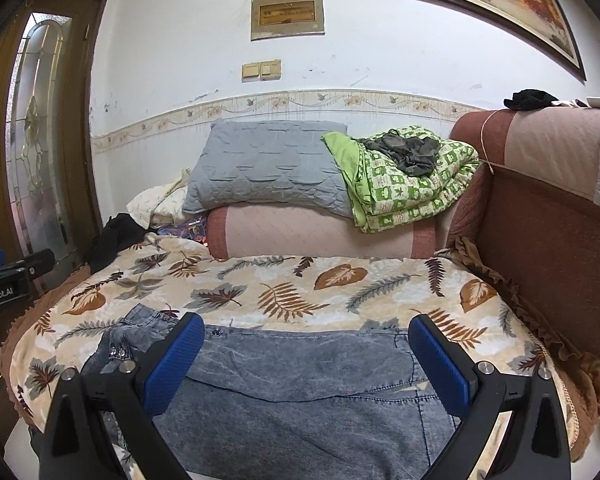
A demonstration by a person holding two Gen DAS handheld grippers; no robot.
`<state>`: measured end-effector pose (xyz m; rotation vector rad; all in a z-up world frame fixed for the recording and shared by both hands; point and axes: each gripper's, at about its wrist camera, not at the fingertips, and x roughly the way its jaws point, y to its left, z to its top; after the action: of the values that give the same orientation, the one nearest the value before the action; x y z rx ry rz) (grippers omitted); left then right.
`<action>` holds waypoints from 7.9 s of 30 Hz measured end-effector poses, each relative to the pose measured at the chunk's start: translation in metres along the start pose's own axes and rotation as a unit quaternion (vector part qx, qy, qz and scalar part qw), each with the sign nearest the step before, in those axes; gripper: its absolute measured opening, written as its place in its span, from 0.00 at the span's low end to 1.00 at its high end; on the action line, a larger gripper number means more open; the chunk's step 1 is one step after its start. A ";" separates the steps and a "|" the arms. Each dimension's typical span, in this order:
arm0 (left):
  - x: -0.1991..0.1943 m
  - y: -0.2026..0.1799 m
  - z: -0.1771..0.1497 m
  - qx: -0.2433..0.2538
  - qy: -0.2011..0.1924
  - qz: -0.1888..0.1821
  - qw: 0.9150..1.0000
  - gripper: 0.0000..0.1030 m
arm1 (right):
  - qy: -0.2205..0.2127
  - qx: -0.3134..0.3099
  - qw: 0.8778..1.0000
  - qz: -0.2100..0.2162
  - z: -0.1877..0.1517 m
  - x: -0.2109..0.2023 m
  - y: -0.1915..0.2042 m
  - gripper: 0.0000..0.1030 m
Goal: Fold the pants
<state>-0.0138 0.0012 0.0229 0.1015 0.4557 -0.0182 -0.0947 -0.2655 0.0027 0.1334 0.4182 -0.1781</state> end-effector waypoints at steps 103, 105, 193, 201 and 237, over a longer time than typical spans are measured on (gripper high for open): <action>0.438 0.047 -0.058 -0.032 0.371 -0.069 0.925 0.13 | 0.387 0.203 0.899 -0.016 -0.074 0.376 -0.215 0.78; 0.439 0.044 -0.056 -0.021 0.370 -0.065 0.926 0.08 | 0.387 0.171 0.905 -0.040 -0.076 0.378 -0.208 0.63; 0.141 0.148 -0.110 -0.115 0.217 -0.178 0.953 0.03 | 0.304 0.309 0.901 0.029 -0.125 0.164 -0.229 0.18; 0.131 0.169 -0.119 -0.112 0.207 -0.179 0.955 0.04 | 0.236 0.267 0.934 0.011 -0.091 0.083 -0.238 0.18; 0.131 0.126 -0.112 -0.105 0.226 -0.196 0.948 0.09 | 0.362 0.123 0.922 -0.067 -0.111 0.197 -0.227 0.14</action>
<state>0.0594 0.1386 -0.1231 -0.2028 0.9281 -0.3435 -0.0067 -0.4972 -0.2002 0.4257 1.1469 -0.3166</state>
